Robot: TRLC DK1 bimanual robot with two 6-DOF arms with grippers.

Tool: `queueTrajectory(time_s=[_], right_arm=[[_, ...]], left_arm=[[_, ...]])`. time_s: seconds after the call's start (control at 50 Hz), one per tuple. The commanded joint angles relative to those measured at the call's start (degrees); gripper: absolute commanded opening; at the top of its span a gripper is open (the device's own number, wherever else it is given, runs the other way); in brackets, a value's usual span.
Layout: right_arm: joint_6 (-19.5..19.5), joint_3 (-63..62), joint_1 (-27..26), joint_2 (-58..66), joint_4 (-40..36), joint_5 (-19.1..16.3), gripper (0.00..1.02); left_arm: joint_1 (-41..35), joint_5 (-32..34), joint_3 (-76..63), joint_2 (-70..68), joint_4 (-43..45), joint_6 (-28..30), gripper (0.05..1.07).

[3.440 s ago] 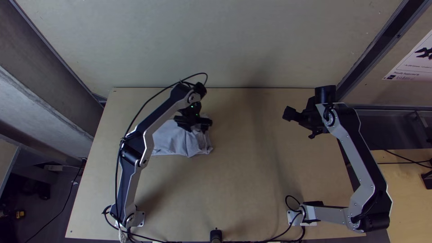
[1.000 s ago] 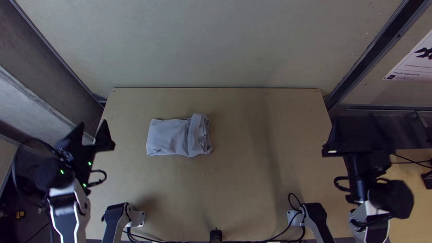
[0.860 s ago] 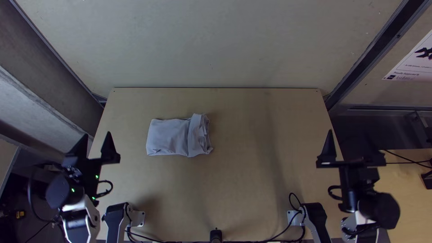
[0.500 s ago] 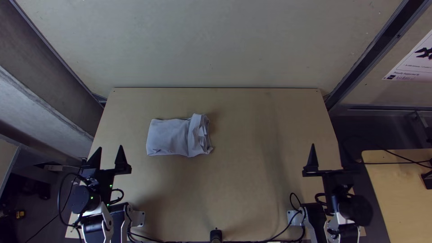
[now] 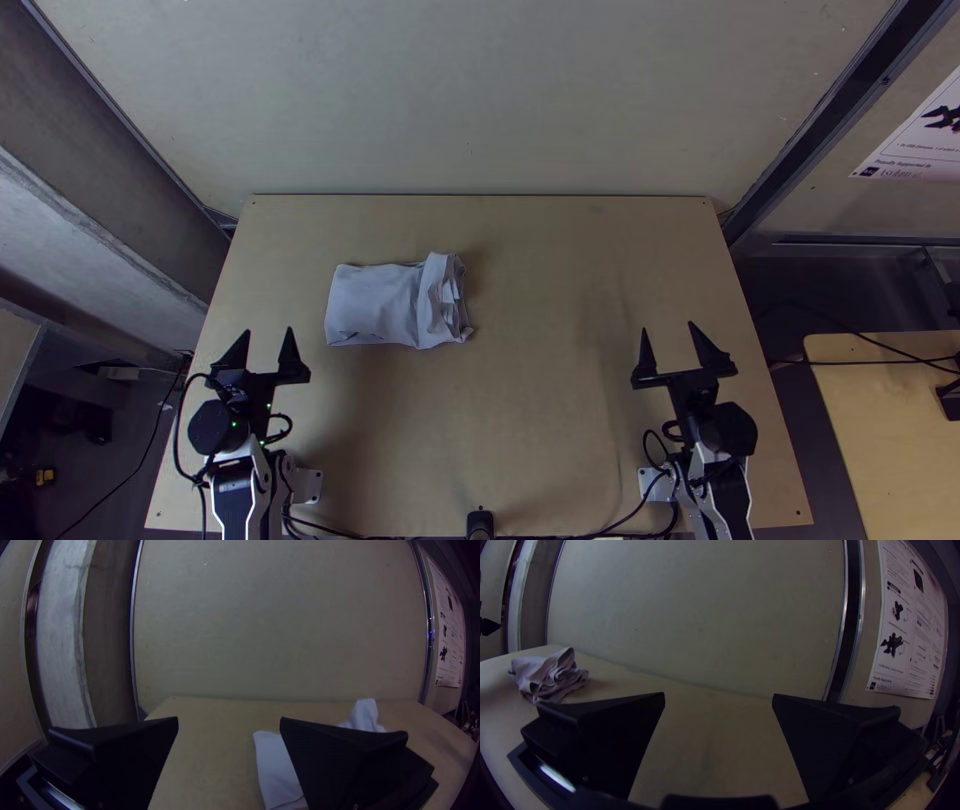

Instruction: Fold the t-shirt

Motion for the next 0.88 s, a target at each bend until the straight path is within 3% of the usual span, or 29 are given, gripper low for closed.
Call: queueTrajectory(time_s=[0.0, 0.86], right_arm=[[0.8, -1.1, 0.2, -0.3, -1.0, 0.7, 0.99], [1.3, -1.1, -0.3, -0.2, -1.4, 0.6, 0.99]], left_arm=[[0.0, -0.2, -2.9, -0.7, 2.2, 0.3, 1.03], [0.5, -1.3, -3.1, -0.6, 2.2, -0.1, 1.03]])
